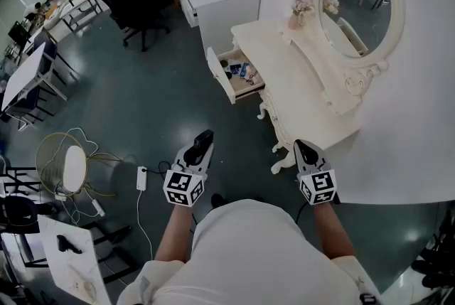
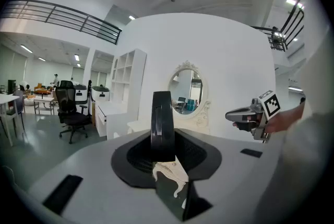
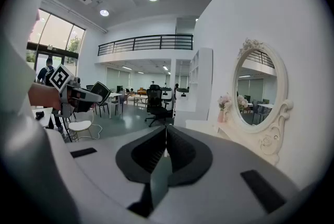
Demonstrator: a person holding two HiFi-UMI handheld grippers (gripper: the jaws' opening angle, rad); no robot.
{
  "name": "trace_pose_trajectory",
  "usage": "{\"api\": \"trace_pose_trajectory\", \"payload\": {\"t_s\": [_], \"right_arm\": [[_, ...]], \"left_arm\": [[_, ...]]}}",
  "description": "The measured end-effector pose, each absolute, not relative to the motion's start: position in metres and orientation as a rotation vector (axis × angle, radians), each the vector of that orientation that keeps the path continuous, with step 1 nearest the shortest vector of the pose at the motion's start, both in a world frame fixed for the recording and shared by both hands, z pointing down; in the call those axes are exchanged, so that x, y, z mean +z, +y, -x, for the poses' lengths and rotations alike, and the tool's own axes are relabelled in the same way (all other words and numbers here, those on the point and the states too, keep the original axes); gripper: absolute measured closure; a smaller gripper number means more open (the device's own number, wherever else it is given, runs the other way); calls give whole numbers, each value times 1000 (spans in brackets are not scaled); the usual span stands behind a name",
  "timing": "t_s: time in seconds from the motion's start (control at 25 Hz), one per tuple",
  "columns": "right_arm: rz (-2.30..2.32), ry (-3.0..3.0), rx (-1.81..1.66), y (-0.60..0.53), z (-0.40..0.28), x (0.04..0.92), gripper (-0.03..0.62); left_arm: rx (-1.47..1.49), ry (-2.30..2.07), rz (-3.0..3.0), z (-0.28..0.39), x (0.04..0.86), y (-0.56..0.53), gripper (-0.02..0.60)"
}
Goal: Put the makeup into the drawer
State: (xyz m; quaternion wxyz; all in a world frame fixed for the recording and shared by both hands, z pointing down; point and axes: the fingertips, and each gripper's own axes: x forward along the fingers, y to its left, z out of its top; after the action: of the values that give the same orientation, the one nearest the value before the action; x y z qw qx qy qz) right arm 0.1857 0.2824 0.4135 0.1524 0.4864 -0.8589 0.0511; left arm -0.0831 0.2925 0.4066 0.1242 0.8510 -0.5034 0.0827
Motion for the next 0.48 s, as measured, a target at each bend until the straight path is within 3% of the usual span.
{"api": "trace_pose_trajectory", "payload": {"t_s": [0.48], "right_arm": [[-1416, -2449, 156, 290, -181, 412, 565]], "left_arm": [[239, -1445, -2477, 89, 410, 298, 480]]}}
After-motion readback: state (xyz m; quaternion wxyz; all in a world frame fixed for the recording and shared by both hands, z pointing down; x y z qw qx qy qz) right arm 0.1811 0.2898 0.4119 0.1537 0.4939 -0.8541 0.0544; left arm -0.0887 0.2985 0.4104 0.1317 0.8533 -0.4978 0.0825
